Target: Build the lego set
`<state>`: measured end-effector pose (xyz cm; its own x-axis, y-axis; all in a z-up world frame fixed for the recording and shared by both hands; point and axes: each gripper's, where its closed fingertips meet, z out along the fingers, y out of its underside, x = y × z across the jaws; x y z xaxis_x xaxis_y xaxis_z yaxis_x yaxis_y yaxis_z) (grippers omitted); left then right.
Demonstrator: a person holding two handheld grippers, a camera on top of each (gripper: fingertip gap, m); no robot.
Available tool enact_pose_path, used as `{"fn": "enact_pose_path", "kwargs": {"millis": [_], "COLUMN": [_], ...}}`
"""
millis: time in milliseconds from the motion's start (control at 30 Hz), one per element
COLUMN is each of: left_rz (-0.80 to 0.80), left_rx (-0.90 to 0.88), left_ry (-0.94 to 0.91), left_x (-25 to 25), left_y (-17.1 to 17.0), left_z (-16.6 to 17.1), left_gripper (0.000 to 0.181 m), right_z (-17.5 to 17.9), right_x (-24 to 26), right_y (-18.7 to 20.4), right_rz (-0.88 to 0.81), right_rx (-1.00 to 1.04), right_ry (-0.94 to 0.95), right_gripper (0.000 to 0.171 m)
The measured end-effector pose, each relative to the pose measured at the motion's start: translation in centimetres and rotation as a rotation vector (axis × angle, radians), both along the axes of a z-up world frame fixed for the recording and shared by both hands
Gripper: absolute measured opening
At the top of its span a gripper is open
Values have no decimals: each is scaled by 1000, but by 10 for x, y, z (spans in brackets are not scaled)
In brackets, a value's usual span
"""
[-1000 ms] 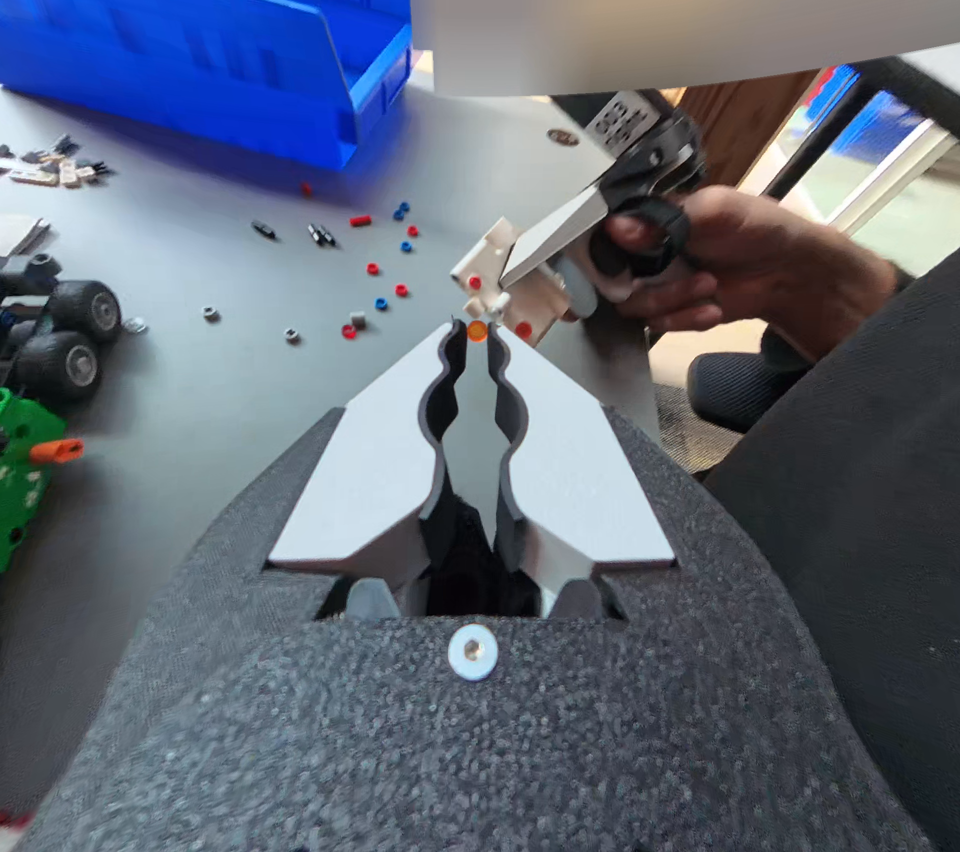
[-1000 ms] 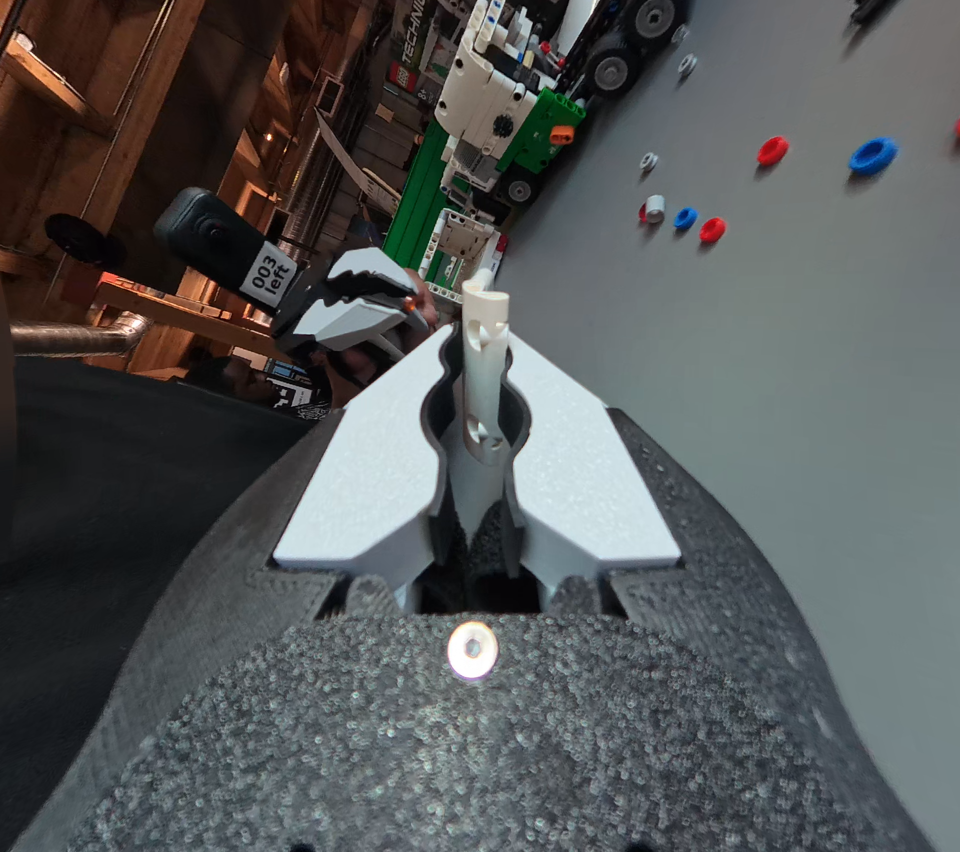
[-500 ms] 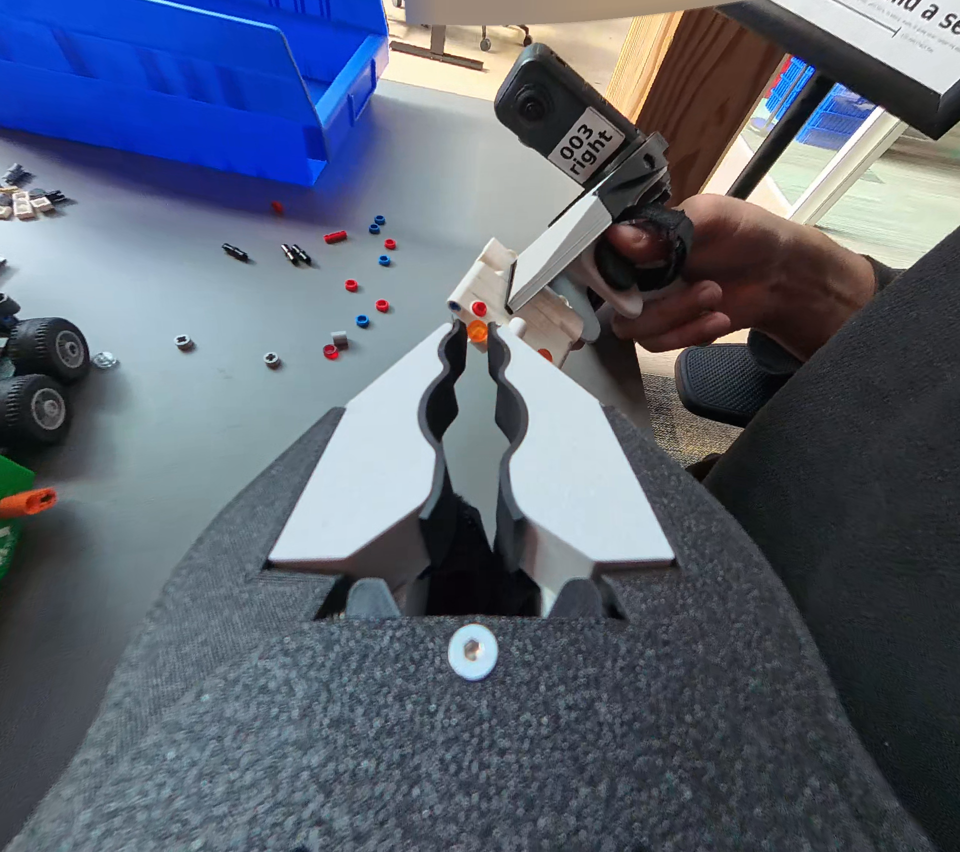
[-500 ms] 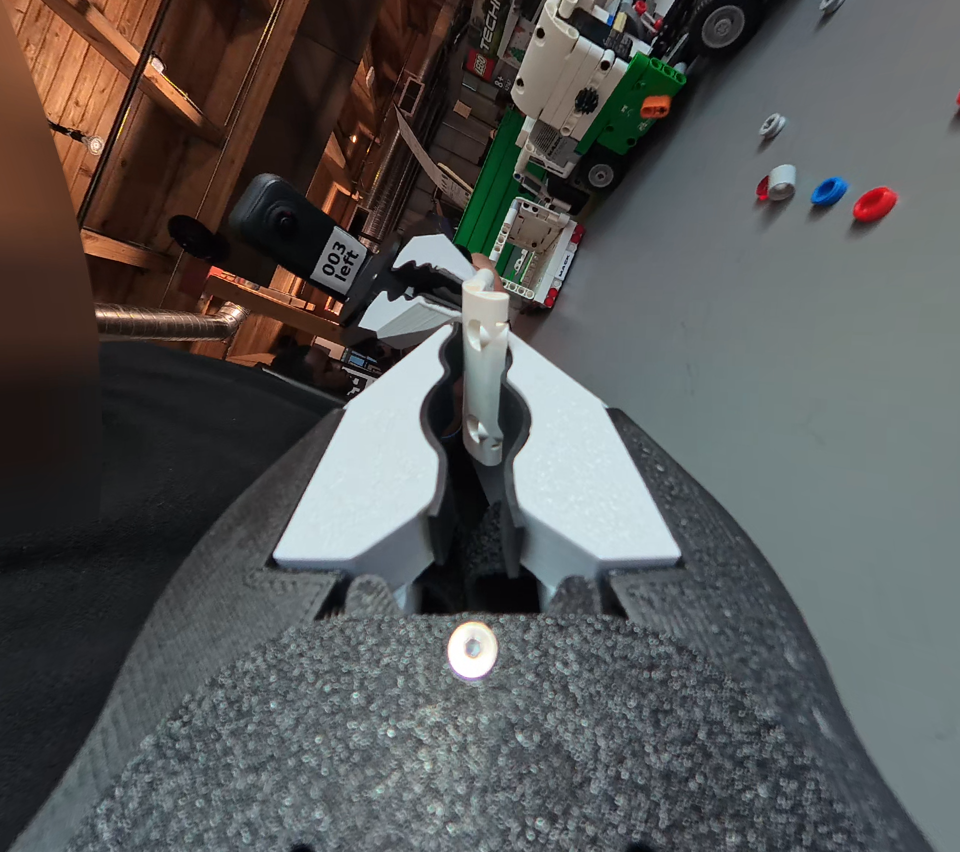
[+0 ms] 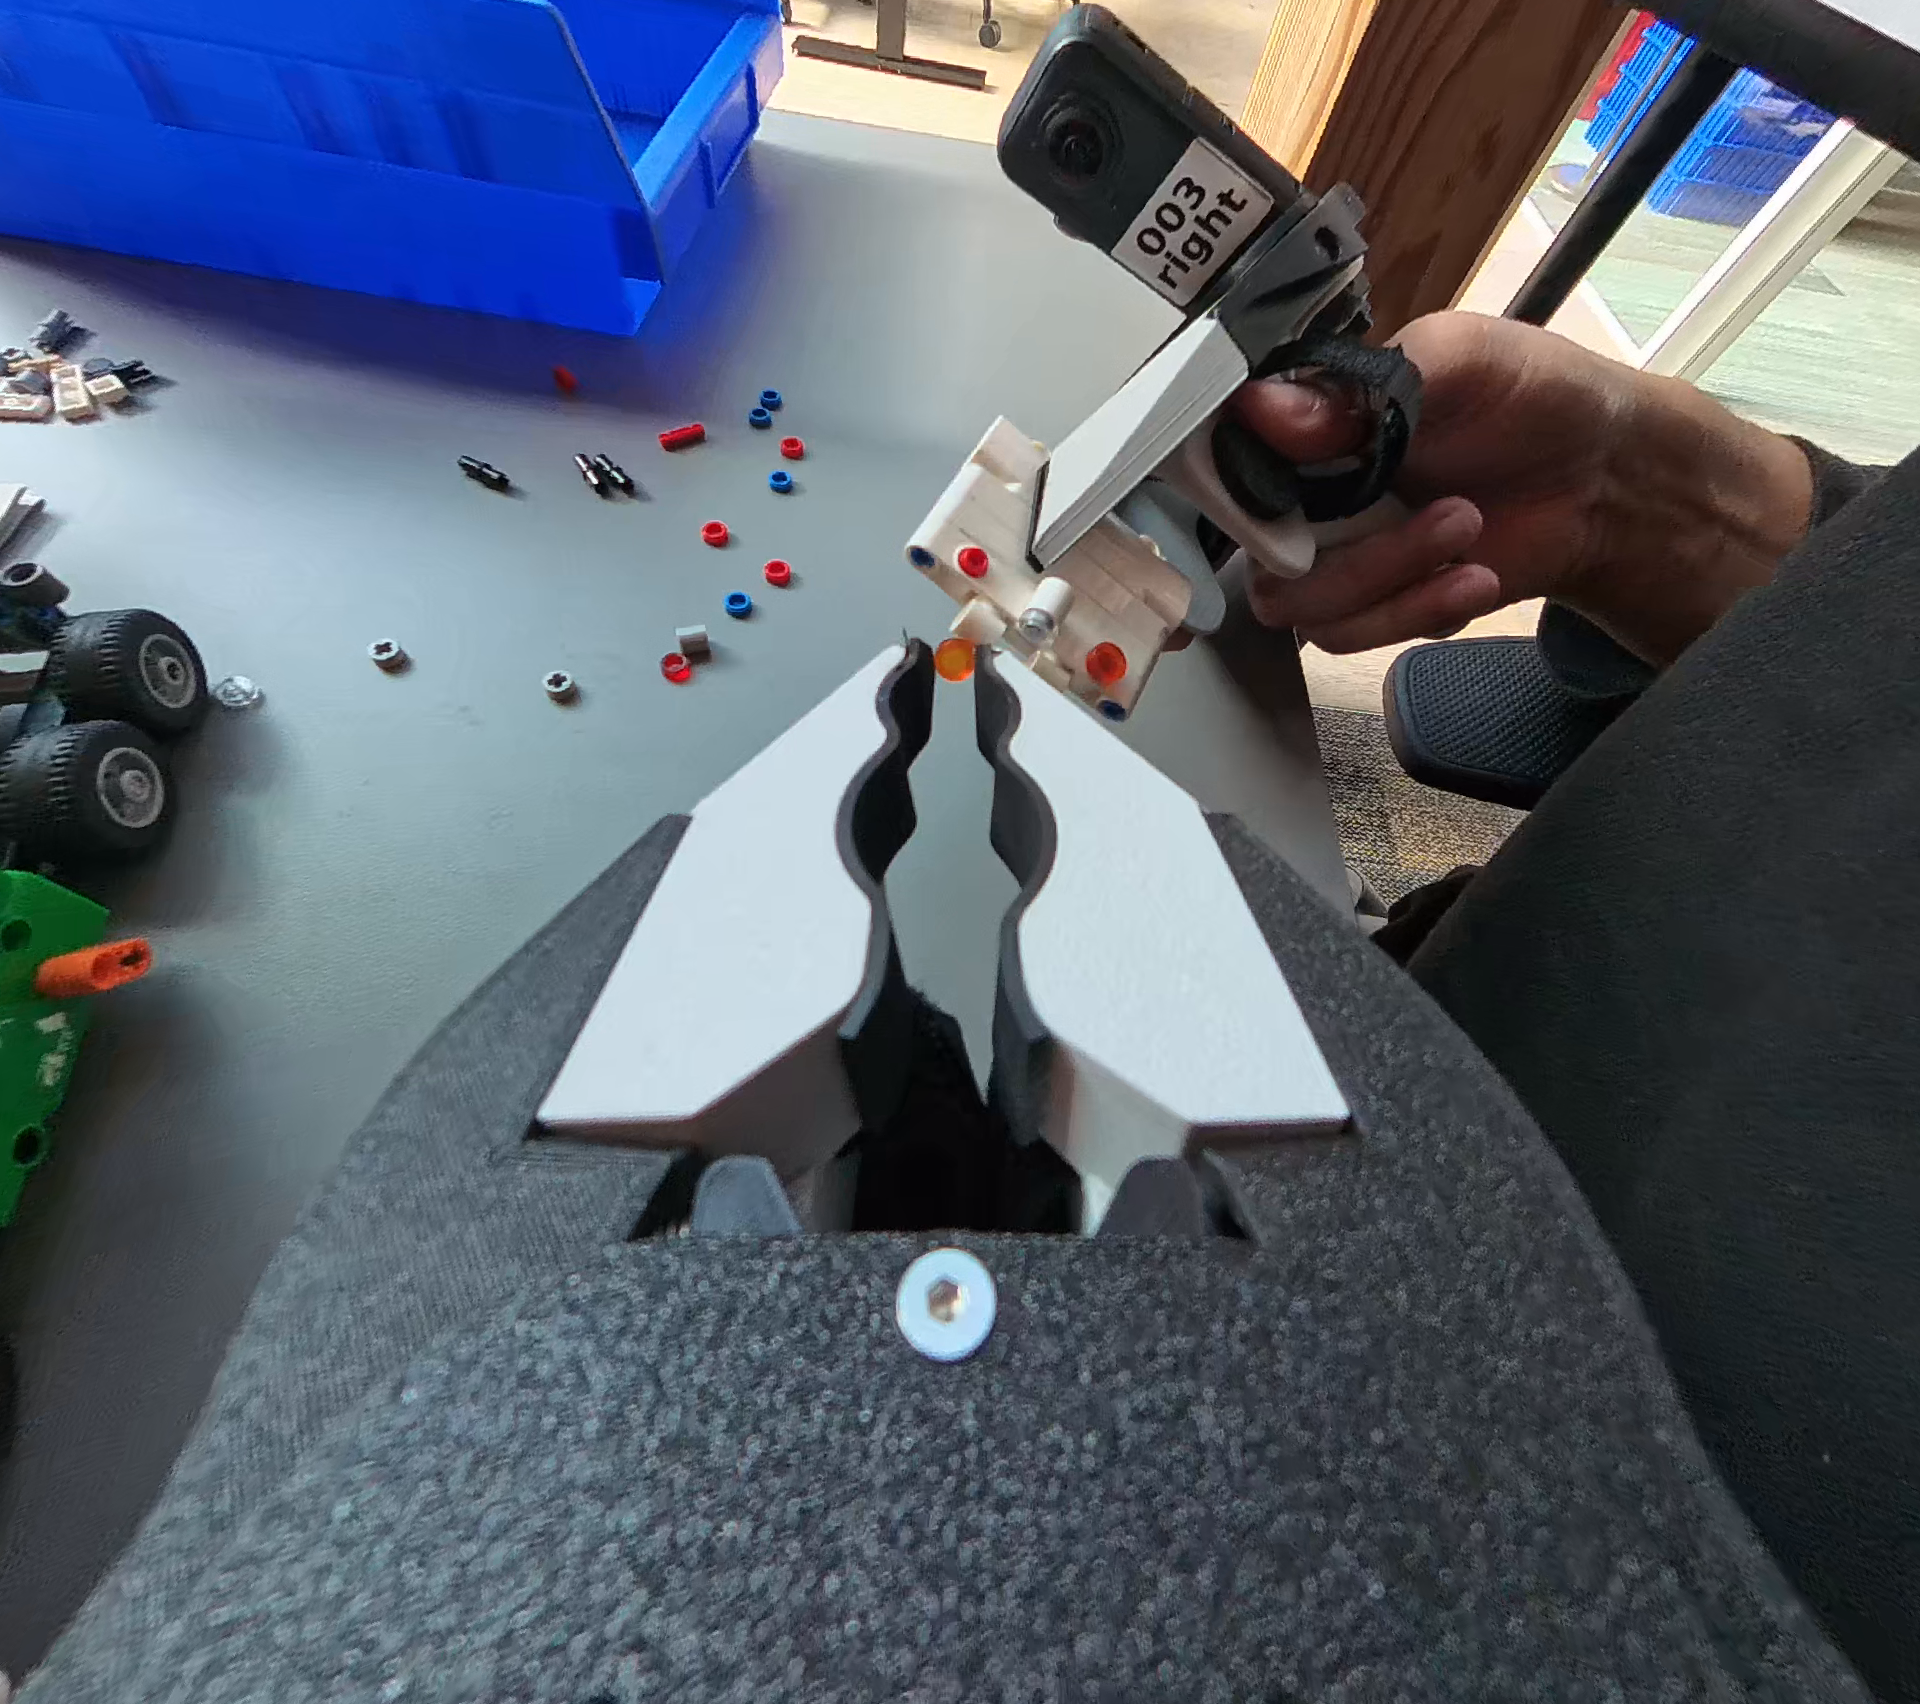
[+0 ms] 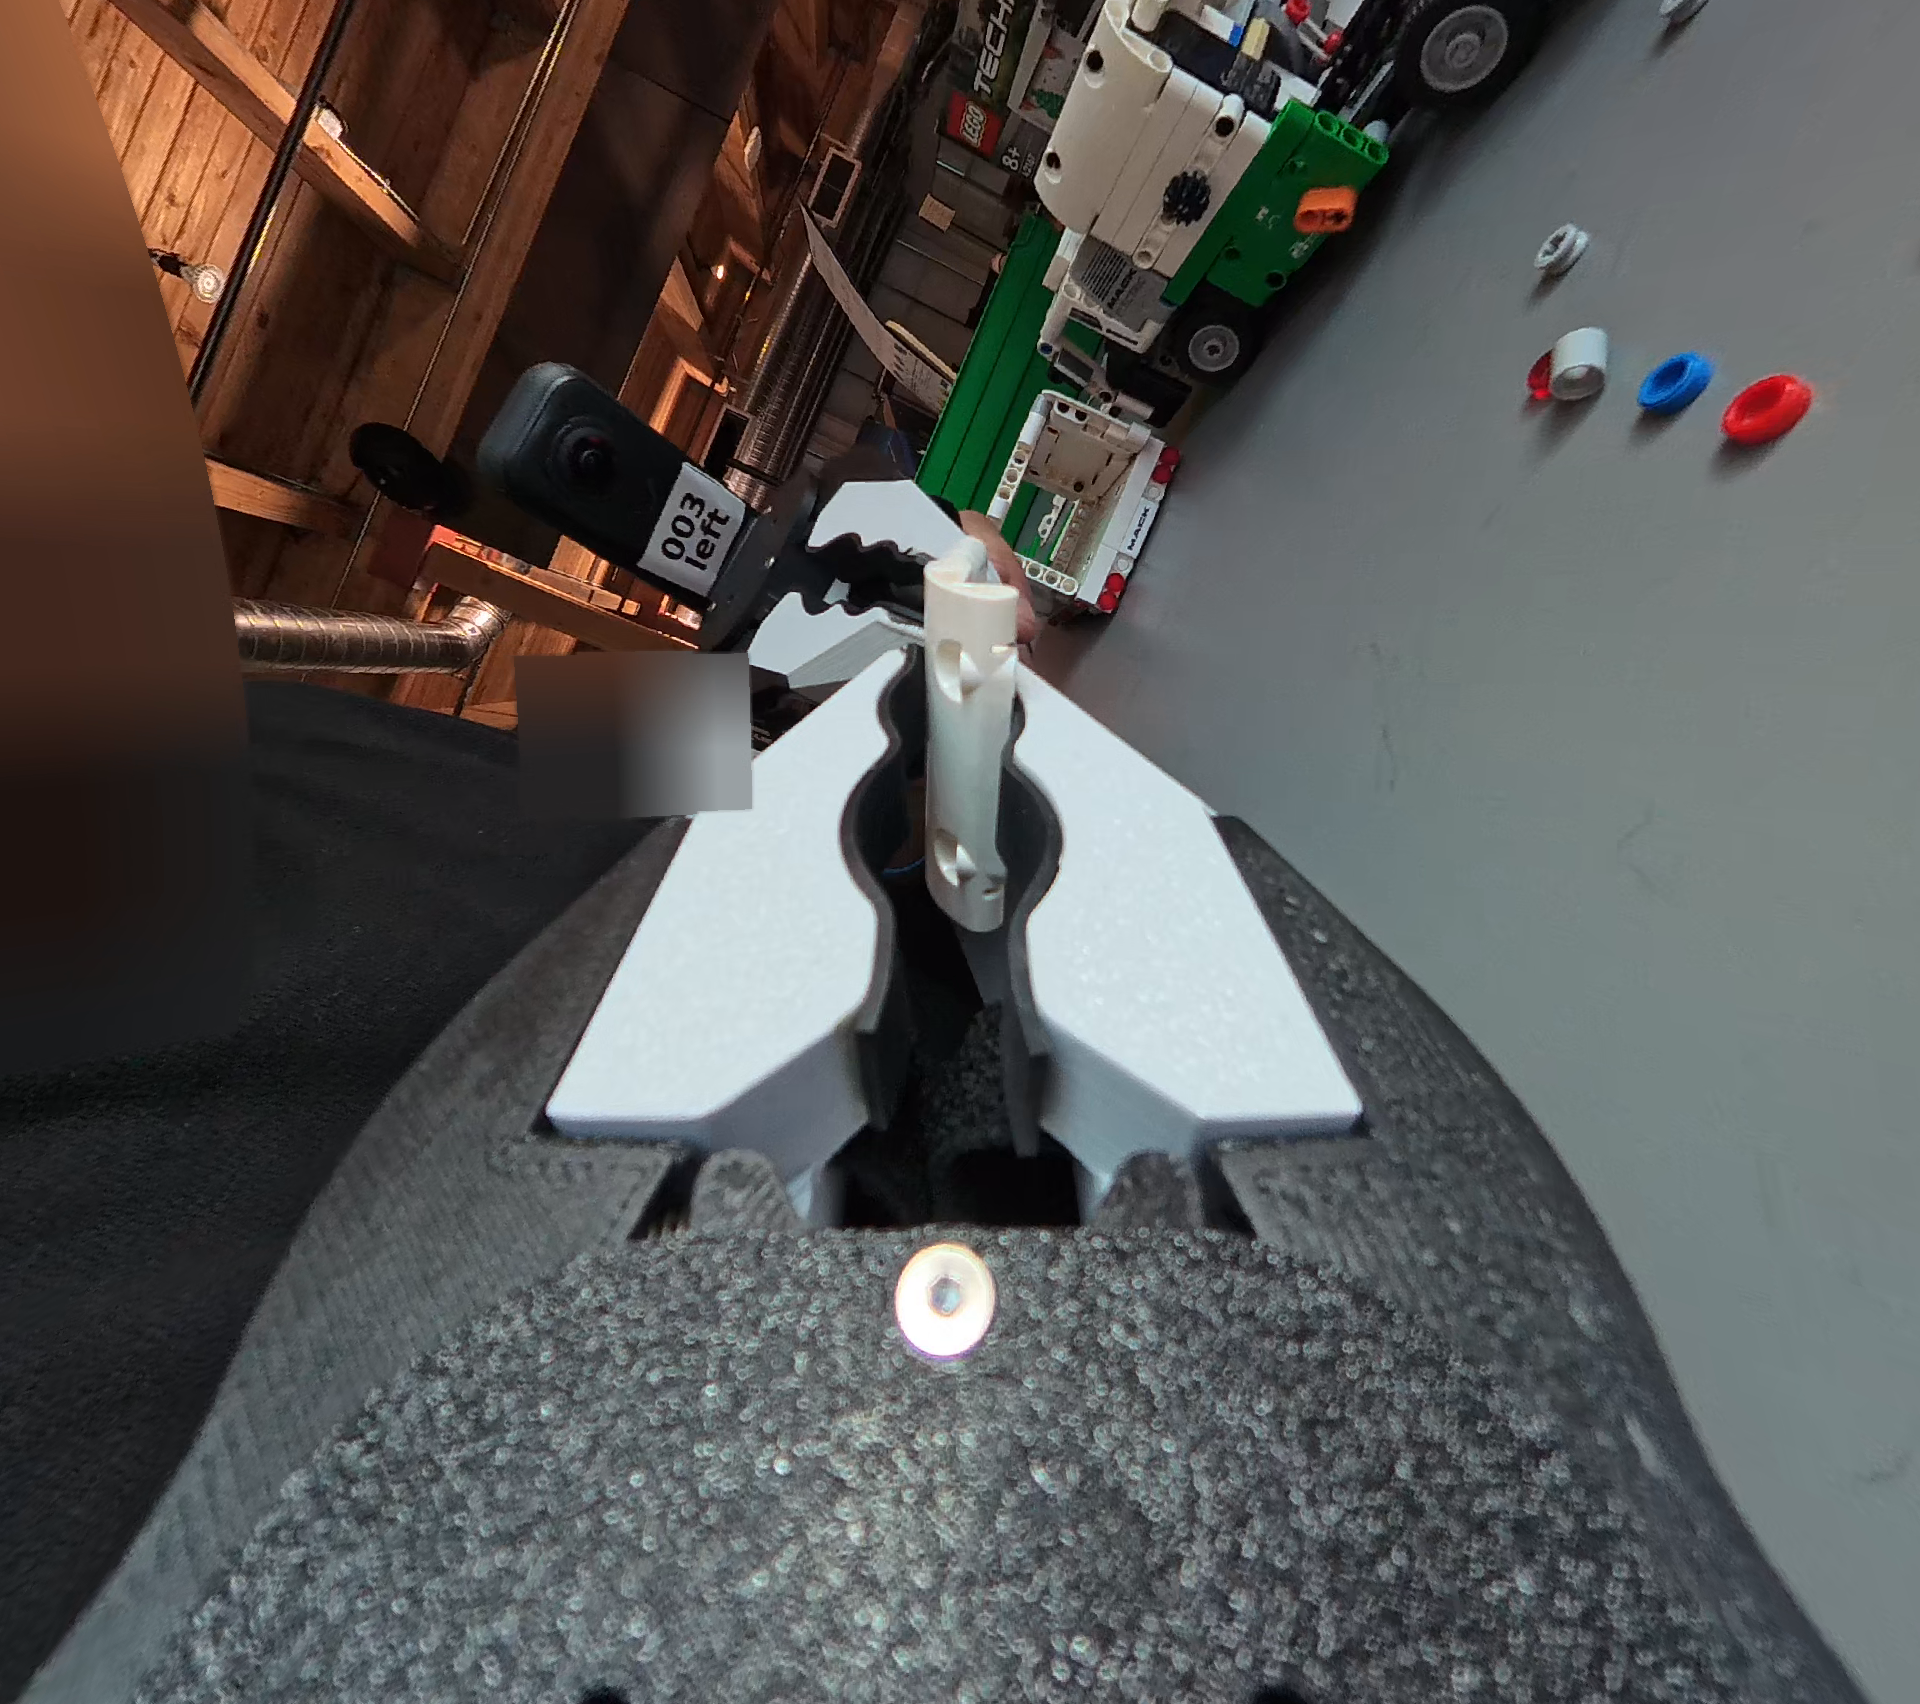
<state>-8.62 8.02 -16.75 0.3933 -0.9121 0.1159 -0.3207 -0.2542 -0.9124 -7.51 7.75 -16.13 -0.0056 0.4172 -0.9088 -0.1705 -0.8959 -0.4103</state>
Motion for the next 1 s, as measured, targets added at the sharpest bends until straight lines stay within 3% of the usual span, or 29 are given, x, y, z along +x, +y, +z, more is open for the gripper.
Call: {"fn": "enact_pose_path", "kwargs": {"millis": [300,567,1000], "left_rz": [-89,-124,-133], "left_rx": [-49,-5,-13], "left_ry": [-78,-237,-200], "left_x": [2,0,2], "left_y": [-8,-13,-16], "left_z": [4,32,22], "left_gripper": [5,5,5], "right_z": [6,9,11], "right_x": [0,2,-4], "right_y": [-5,-6,-14], "right_rz": [40,43,83], "right_rx": [-8,3,32], "right_ry": [46,59,61], "right_gripper": [8,8,8]}}
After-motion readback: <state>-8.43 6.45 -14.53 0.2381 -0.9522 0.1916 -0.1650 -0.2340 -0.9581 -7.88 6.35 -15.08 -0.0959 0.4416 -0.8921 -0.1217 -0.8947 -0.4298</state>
